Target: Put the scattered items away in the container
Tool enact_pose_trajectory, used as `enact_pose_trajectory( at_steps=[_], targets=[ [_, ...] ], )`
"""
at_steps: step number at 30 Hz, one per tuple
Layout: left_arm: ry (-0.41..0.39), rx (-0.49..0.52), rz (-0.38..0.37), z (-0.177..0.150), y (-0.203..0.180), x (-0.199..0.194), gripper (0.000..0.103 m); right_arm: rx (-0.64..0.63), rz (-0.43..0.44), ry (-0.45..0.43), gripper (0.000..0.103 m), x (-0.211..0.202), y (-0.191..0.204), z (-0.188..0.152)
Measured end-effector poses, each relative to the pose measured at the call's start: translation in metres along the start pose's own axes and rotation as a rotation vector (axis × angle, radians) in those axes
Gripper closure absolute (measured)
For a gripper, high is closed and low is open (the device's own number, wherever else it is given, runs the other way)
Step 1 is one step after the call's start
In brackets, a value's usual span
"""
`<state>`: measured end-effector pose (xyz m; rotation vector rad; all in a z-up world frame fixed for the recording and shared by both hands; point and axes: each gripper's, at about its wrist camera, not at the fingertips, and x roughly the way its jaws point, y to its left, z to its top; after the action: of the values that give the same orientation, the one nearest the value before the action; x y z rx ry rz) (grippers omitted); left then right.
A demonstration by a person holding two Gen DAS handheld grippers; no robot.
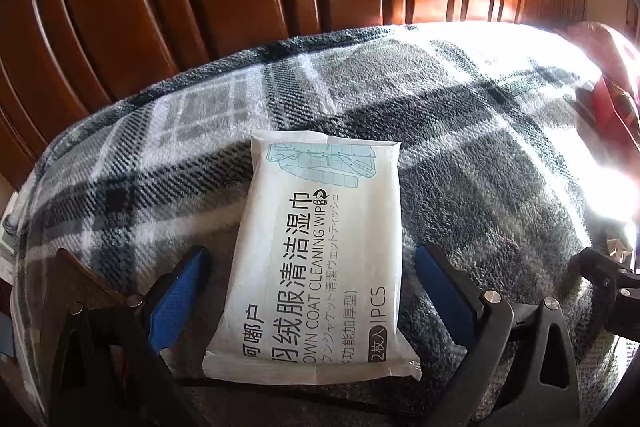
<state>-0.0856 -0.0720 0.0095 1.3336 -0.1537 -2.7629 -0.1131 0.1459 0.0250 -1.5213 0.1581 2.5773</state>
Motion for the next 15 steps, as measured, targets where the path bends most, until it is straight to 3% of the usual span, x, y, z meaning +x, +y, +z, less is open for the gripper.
enact_pose_trajectory(
  at_steps=[4,11,15],
  targets=[
    [0.030,-0.008,-0.006,0.003,0.002,0.000,0.000,0.056,-0.021,0.038,0.000,0.000,-0.002,0.002],
    [0.173,-0.056,0.025,0.017,0.004,0.007,0.000,0.049,0.006,0.135,0.000,0.006,-0.008,0.013],
    [0.251,-0.052,0.000,0.033,0.009,0.018,0.000,0.048,0.005,0.155,0.000,0.009,-0.010,0.016]
  ],
)
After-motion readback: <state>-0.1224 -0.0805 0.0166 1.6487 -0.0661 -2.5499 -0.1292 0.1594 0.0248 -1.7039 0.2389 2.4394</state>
